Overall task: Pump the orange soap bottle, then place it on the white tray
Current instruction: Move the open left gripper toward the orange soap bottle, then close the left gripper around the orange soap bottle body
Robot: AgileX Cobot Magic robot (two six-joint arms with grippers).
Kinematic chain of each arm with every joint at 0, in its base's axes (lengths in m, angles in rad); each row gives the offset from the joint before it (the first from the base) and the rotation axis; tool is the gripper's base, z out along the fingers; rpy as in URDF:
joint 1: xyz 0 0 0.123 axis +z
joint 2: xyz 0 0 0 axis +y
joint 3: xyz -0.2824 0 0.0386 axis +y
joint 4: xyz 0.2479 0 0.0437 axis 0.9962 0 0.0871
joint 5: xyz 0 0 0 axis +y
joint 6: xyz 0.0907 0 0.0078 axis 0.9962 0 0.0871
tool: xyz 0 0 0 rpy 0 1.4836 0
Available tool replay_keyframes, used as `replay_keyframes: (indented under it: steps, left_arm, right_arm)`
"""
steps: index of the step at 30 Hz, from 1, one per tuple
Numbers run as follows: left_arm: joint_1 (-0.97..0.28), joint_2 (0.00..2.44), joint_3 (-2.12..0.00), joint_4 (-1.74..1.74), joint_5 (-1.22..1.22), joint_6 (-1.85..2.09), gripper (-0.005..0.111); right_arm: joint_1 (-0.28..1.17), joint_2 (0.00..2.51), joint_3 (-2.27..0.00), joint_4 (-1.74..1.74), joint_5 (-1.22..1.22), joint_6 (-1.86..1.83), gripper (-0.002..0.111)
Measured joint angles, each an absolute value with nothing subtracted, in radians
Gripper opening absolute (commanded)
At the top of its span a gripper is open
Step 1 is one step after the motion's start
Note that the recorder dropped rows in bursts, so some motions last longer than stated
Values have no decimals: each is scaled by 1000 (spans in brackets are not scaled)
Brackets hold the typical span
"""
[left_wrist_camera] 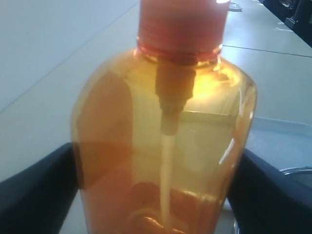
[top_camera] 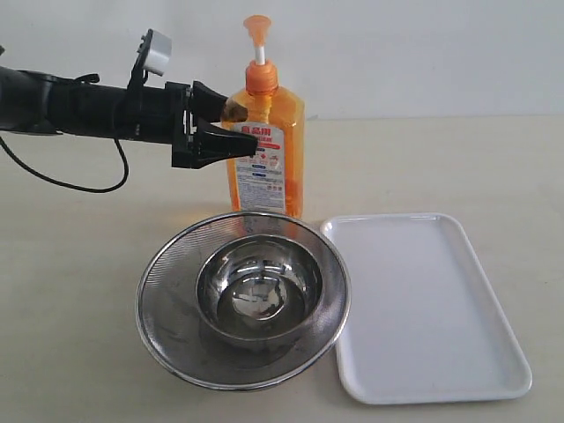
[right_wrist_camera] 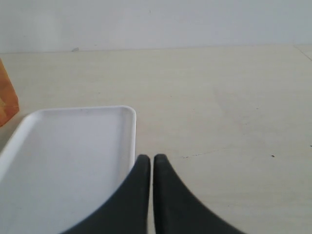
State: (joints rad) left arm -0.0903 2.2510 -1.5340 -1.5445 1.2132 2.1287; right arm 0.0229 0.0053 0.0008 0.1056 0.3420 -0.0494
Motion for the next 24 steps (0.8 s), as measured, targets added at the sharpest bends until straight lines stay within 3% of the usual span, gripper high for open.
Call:
replay_keyframes:
  steps: [24]
  left_arm:
    - [-110, 2256, -1541, -1516, 1231, 2107, 57]
  right_arm:
    - [23, 5, 1, 106, 342, -49, 0]
